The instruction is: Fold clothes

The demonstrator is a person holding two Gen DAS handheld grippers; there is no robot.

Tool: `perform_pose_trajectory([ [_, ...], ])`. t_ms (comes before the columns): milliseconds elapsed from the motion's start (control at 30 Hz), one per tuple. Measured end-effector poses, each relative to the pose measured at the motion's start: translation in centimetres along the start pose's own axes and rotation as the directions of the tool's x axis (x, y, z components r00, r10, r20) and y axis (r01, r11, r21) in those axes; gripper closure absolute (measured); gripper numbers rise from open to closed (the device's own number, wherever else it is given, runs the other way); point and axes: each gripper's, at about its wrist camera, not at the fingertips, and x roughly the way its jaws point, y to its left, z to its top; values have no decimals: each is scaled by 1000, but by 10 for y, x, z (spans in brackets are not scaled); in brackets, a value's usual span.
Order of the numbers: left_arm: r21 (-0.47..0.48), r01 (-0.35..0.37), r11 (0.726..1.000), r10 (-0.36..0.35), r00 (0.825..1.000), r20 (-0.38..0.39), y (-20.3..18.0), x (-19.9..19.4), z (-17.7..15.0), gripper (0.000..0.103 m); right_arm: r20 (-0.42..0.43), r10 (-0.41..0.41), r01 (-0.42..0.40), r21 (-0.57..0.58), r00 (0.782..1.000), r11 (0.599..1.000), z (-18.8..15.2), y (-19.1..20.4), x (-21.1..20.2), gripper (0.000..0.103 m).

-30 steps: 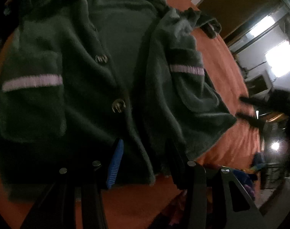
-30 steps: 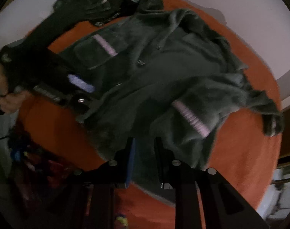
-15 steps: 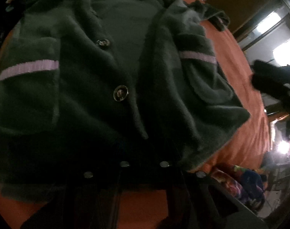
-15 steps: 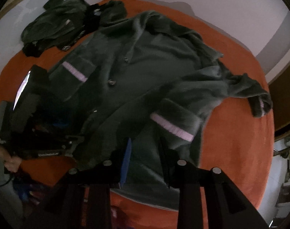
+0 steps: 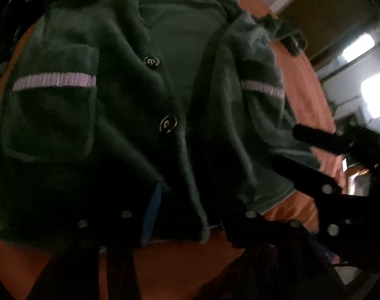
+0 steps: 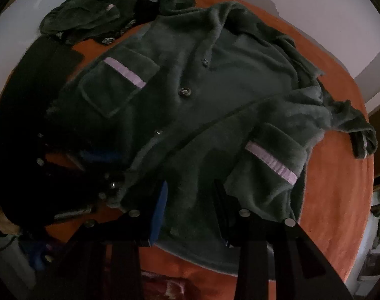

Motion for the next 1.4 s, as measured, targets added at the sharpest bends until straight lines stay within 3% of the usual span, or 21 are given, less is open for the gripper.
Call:
perform_pose_trajectory([
  [267,48,-80,996,82,996,-39,-3,22,-2,54,-45,34,-28,129,998,991,-9,-19,19,66],
  [300,56,-86,995,88,995,-46,-3,26,-3,59,-50,38,-31,136,998,990,-10,-20,23,66],
  [333,65,-92,994,96,994,-52,-3,30,-5,72,-56,43,-34,143,998,989,-11,-20,26,66],
  [400,90,-109,990,114,992,-51,-5,33,-7,89,-63,52,-41,157,997,987,-13,-20,31,66],
  [433,102,-118,988,123,991,-45,-7,33,-8,91,-63,57,-46,165,996,985,-14,-21,32,66],
  [633,117,-188,975,188,982,12,-18,18,-13,95,-52,62,-51,196,997,979,-18,-25,31,66],
  [1000,136,-225,965,221,974,48,-43,-2,-15,94,-36,106,-88,336,994,938,-25,-49,35,66],
  [1100,109,-270,957,268,963,35,-43,3,-17,90,-45,105,-83,342,993,936,-25,-53,36,66],
  [1167,84,-301,950,300,954,23,-40,9,-20,77,-45,98,-77,338,994,938,-25,-55,33,66],
  [1233,61,-307,950,307,952,9,-35,15,-22,55,-41,89,-70,339,995,938,-25,-58,30,66],
  [1400,33,-272,962,272,962,9,-36,11,-21,48,-27,79,-63,381,997,923,-25,-65,30,61],
])
